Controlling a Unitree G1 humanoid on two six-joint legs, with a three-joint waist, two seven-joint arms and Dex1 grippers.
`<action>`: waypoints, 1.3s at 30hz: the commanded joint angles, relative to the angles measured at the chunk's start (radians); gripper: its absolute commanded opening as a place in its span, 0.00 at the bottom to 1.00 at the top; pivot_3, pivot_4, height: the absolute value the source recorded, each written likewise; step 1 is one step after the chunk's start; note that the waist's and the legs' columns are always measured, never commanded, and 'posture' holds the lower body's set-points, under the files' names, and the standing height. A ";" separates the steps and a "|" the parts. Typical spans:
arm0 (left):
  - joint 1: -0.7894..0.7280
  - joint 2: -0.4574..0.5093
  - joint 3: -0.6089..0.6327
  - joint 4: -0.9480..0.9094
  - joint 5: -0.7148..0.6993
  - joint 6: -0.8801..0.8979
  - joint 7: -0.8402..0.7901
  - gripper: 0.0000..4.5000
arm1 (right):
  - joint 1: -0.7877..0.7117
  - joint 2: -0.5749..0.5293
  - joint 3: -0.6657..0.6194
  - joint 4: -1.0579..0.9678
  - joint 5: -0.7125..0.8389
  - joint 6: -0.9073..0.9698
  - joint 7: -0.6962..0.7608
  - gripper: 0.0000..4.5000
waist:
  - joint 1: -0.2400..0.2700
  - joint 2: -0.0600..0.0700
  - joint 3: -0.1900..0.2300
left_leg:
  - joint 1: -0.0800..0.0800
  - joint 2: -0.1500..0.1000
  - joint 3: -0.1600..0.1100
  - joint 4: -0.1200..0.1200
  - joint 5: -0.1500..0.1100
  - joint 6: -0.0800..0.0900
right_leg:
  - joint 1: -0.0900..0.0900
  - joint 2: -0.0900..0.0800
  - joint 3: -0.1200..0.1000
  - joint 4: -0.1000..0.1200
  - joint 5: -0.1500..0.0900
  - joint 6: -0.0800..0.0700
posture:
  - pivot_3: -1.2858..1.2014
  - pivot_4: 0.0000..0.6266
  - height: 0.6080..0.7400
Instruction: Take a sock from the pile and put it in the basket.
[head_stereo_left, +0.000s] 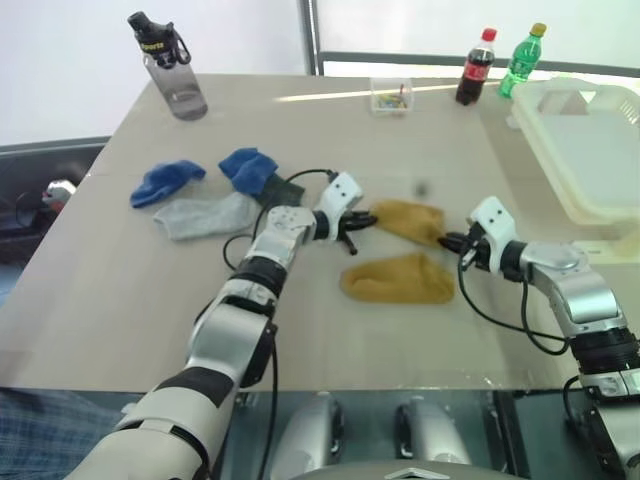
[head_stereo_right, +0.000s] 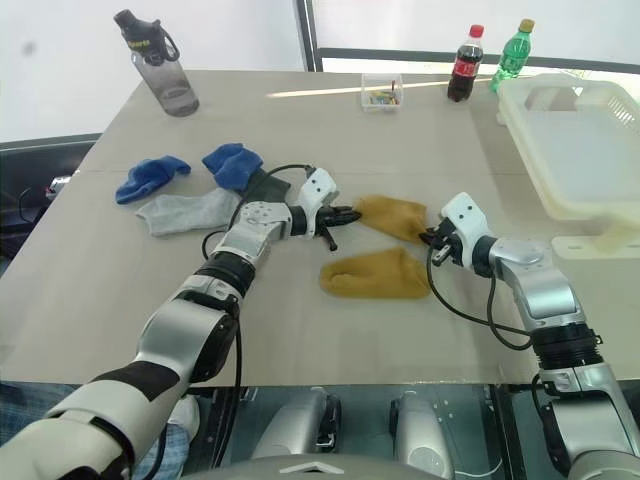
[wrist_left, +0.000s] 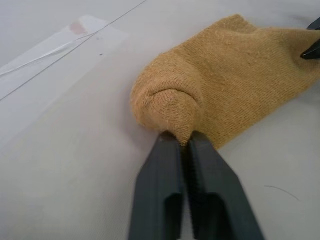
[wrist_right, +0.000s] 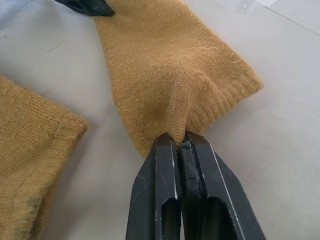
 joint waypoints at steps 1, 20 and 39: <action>0.031 0.015 0.028 -0.079 -0.015 -0.017 -0.003 0.02 | 0.010 -0.006 -0.028 -0.060 0.008 0.002 -0.008 0.00 | 0.000 0.000 0.000 | 0.000 0.000 0.000 0.000 0.000 0.000 | 0.000 0.000 0.000 0.000 0.000 0.000 | 0.52 0.24 1.00; 0.694 0.222 0.162 -1.545 -0.572 0.957 0.092 0.02 | 0.179 -0.218 -0.202 -0.631 0.399 0.485 0.053 0.00 | -0.001 0.001 0.000 | 0.002 0.003 -0.003 0.000 0.000 0.000 | 0.002 -0.005 0.004 0.000 0.000 0.000 | 0.52 0.24 1.00; 0.826 0.231 0.041 -1.531 -0.489 0.872 0.272 0.02 | 0.197 -0.211 -0.088 -0.487 0.282 0.317 0.027 0.00 | 0.002 0.001 0.000 | 0.003 0.002 -0.003 0.000 0.000 0.000 | 0.004 -0.005 0.004 -0.001 0.000 0.000 | 0.52 0.24 1.00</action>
